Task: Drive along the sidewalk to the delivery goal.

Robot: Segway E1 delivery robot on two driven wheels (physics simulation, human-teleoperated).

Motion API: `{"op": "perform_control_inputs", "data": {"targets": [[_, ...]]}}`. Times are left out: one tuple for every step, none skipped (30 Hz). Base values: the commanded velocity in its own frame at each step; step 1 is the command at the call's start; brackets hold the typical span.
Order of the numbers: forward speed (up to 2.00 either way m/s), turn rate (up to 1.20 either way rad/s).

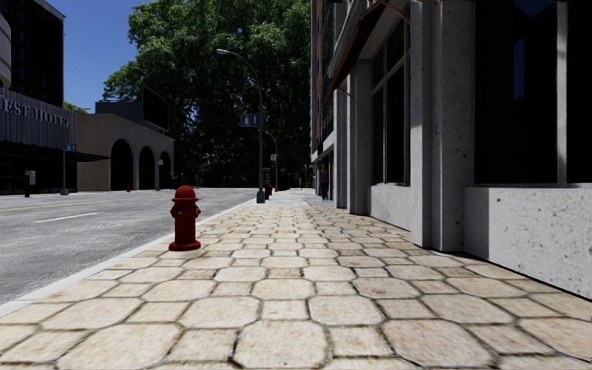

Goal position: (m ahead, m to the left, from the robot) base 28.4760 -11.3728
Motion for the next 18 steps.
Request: {"op": "perform_control_inputs", "data": {"targets": [[2.00,0.00],[2.00,0.00],[2.00,0.00],[2.00,0.00],[2.00,0.00],[2.00,0.00],[2.00,0.00],[2.00,0.00],[2.00,0.00],[2.00,0.00],[2.00,0.00],[2.00,0.00],[2.00,0.00],[2.00,0.00],[2.00,0.00],[2.00,0.00],[2.00,0.00],[2.00,0.00]]}}
